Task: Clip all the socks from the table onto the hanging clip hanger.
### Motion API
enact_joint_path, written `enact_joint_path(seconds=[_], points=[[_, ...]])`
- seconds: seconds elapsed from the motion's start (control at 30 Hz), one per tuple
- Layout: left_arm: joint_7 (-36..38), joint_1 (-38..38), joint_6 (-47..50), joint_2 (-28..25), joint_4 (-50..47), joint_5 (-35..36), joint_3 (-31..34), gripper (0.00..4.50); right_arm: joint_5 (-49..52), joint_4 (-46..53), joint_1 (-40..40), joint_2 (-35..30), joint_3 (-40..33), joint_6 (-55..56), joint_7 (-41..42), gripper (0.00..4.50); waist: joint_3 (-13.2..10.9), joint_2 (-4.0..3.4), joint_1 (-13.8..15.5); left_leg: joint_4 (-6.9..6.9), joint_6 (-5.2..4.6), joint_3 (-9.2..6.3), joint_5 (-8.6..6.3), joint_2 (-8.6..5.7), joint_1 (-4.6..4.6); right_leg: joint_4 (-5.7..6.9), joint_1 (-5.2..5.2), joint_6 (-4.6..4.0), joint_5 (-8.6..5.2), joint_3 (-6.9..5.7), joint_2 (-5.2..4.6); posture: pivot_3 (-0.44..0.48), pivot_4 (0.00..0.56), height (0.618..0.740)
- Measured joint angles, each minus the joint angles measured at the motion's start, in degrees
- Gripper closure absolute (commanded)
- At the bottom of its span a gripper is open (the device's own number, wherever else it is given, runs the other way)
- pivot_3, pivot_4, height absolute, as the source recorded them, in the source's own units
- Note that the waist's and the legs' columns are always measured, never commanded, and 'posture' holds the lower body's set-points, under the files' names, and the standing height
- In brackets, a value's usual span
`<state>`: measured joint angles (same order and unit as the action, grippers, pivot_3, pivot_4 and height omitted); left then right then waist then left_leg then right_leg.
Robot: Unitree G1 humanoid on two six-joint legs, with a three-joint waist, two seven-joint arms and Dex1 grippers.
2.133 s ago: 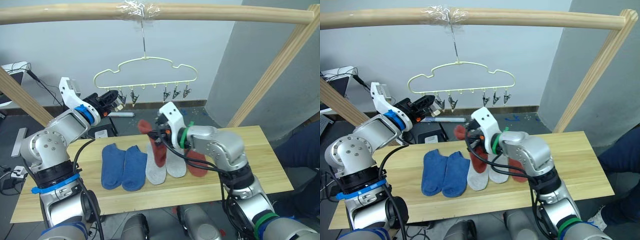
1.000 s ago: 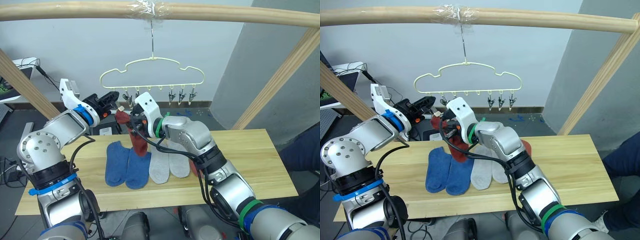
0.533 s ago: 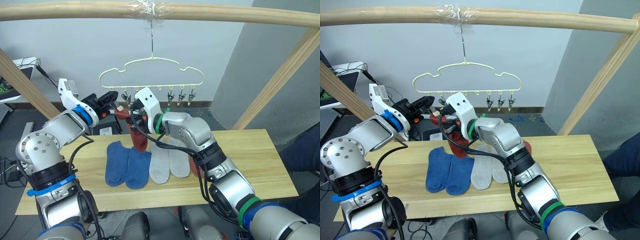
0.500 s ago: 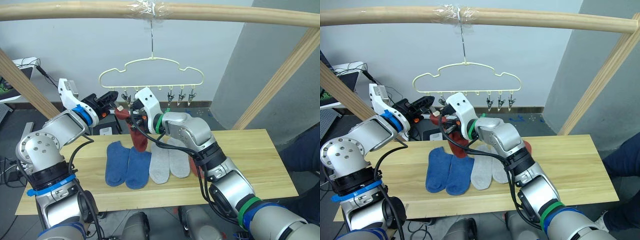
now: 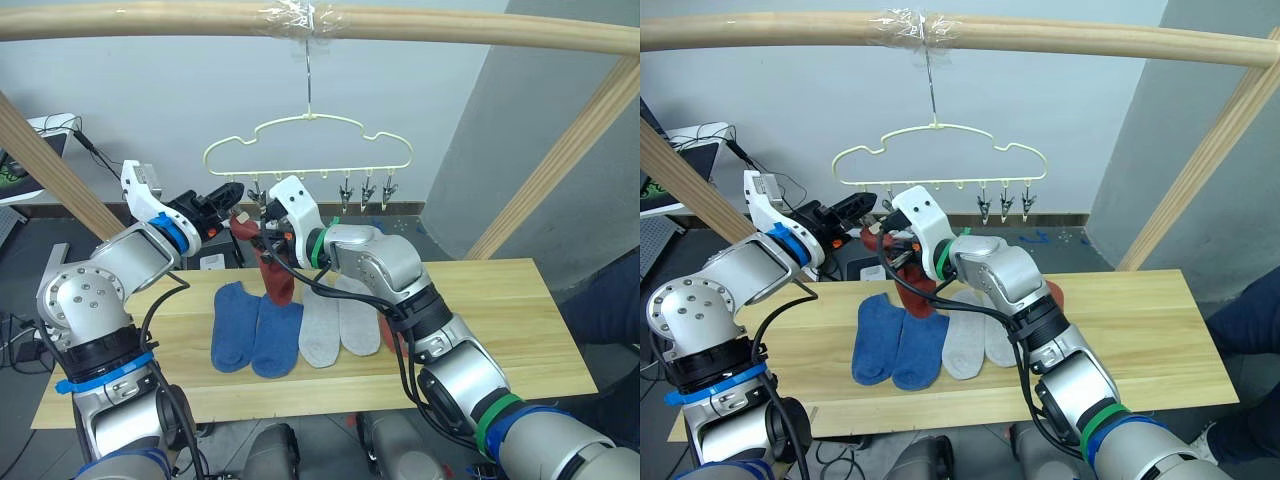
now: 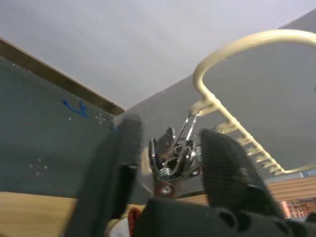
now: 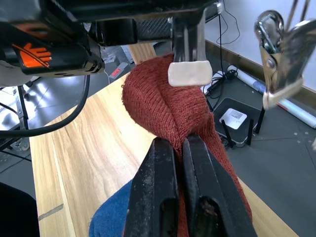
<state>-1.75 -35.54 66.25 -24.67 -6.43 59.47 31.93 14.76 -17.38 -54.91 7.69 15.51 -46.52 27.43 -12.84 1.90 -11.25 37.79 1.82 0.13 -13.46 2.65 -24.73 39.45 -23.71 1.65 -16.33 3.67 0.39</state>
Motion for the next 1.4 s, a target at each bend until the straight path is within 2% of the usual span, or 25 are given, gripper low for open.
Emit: enact_joint_path(seconds=[0.03,0.13,0.4,0.53,0.63,0.73,0.87,1.03,1.4], points=[[0.03,0.0,-0.22,0.0,-0.01,0.29,0.0,2.09,0.0,0.0,0.0,0.0,0.0,-0.07,0.01,4.5,0.0,0.0,0.01,0.0,0.0,0.0,0.0,0.0,0.0,0.0,0.0,0.0,0.0,0.0,-0.01,-0.23,0.214,0.74],[0.28,0.11,-0.42,-0.01,-0.25,0.82,0.0,2.05,0.0,0.0,0.0,0.0,0.01,-0.15,0.02,3.68,0.0,0.0,0.01,0.0,0.0,0.0,0.0,0.0,-0.01,0.0,-0.01,0.0,0.0,0.0,-0.01,-0.229,0.214,0.74],[3.3,3.52,-1.68,-3.18,-4.59,-0.08,-2.19,2.05,-0.14,0.13,0.03,-0.05,0.16,-0.34,0.0,0.92,-0.01,-0.01,0.01,-0.02,0.01,0.01,0.0,0.0,-0.03,0.0,-0.05,0.0,0.0,0.02,-0.01,-0.223,0.214,0.74],[5.99,6.69,-5.2,-5.85,-7.84,-4.31,-5.44,2.05,-0.11,1.84,0.58,-0.44,0.18,-1.38,0.04,0.92,-0.01,-0.02,0.04,-0.03,0.02,0.02,0.0,0.0,-0.03,0.0,-0.06,-0.01,0.0,0.03,-0.02,-0.218,0.212,0.74],[10.07,11.88,-11.64,-9.05,-11.92,-10.88,-9.09,2.05,0.15,7.39,2.9,-2.63,0.18,-3.43,0.53,0.92,-0.01,-0.02,0.12,-0.1,0.04,0.03,-0.01,0.0,-0.03,-0.05,-0.08,-0.01,0.0,0.04,-0.03,-0.217,0.212,0.74],[12.8,15.74,-16.03,-9.59,-14.68,-14.9,-11.11,2.05,0.59,12.68,6.27,-6.2,0.2,-5.04,1.72,0.92,-0.01,-0.02,0.26,-0.16,0.04,0.05,-0.01,-0.01,-0.05,-0.11,-0.08,-0.02,-0.01,0.03,-0.07,-0.21,0.212,0.74],[14.59,19.58,-21.76,-9.5,-18.33,-20.07,-13.23,2.05,3.84,23.75,12.2,-13.0,0.04,-6.95,5.87,0.92,-0.01,-0.02,0.53,-0.27,0.03,0.09,-0.02,-0.04,-0.07,-0.3,-0.07,-0.02,0.0,0.04,-0.09,-0.21,0.215,0.74],[15.44,22.29,-28.43,-8.89,-20.8,-26.39,-16.64,2.05,11.17,36.81,15.78,-20.69,-5.68,-8.44,10.49,0.92,-0.01,-0.02,0.63,-0.49,0.03,0.12,-0.02,-0.04,-0.06,-0.44,-0.08,-0.01,-0.01,0.07,-0.08,-0.224,0.213,0.74],[15.08,21.99,-34.32,-4.2,-21.07,-35.79,-23.17,2.05,22.62,46.18,18.08,-33.84,-14.26,-9.05,16.48,0.92,0.01,0.01,0.25,-0.59,0.0,0.23,0.0,-0.05,-0.03,-0.47,-0.1,-0.01,-0.01,0.17,0.07,-0.264,0.194,0.74]])
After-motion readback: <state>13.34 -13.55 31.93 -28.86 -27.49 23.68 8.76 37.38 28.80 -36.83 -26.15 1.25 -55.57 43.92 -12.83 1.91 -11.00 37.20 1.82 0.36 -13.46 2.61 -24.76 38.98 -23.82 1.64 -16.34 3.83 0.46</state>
